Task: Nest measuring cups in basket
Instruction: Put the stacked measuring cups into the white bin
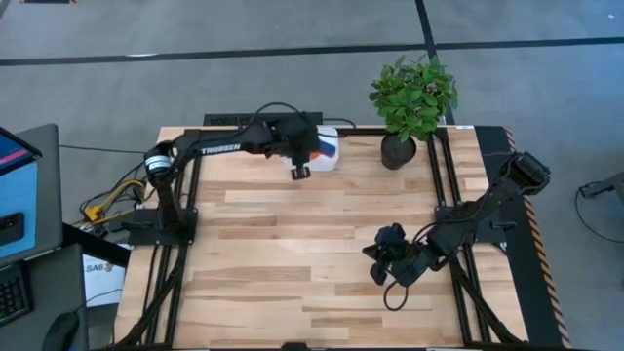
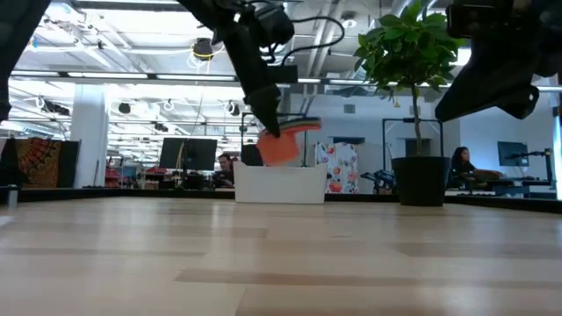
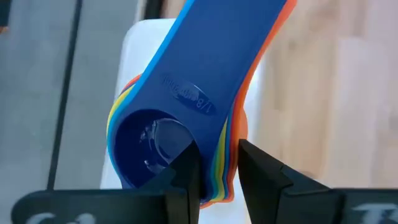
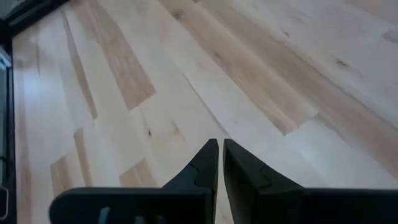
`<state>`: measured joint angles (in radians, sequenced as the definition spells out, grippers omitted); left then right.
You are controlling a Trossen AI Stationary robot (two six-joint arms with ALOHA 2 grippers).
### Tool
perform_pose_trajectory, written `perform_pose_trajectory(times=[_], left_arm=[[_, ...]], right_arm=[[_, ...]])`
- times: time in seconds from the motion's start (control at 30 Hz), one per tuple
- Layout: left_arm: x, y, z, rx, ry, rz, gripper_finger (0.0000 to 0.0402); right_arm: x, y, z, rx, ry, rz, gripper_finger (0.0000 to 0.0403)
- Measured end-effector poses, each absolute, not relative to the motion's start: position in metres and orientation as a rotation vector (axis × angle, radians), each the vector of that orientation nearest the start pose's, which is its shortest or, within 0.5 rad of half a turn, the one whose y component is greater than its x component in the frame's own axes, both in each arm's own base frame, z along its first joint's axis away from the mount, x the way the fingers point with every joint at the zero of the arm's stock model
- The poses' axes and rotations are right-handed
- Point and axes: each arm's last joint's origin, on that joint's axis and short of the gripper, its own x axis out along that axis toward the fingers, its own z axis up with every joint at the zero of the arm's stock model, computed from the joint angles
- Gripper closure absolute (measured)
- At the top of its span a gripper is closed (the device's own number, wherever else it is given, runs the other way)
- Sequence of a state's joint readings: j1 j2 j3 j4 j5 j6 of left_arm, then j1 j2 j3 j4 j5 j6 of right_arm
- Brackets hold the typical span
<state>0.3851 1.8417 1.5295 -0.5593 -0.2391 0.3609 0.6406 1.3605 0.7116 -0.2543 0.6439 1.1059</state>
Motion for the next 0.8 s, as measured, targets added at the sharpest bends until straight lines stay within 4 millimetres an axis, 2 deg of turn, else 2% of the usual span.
perform_pose_trajectory(times=[0.2,0.33,0.6,0.8], left_arm=[[0.372,0.182,0.251,0.231,0.985,0.451,0.0324],[0.376,0.191,0.236,0.207,1.000,0.444,0.0324],[0.380,0.197,0.212,0.213,1.058,0.415,0.0324],[0.378,0.200,0.202,0.199,1.122,0.446,0.0324]], right_arm=[[0.212,0.138,0.191,0.549,0.577,-0.411,0.0354],[0.213,0.139,0.192,0.570,0.562,-0.410,0.0354],[0.213,0.139,0.192,0.599,0.551,-0.418,0.0354],[0.213,0.140,0.193,0.619,0.523,-0.434,0.0354]])
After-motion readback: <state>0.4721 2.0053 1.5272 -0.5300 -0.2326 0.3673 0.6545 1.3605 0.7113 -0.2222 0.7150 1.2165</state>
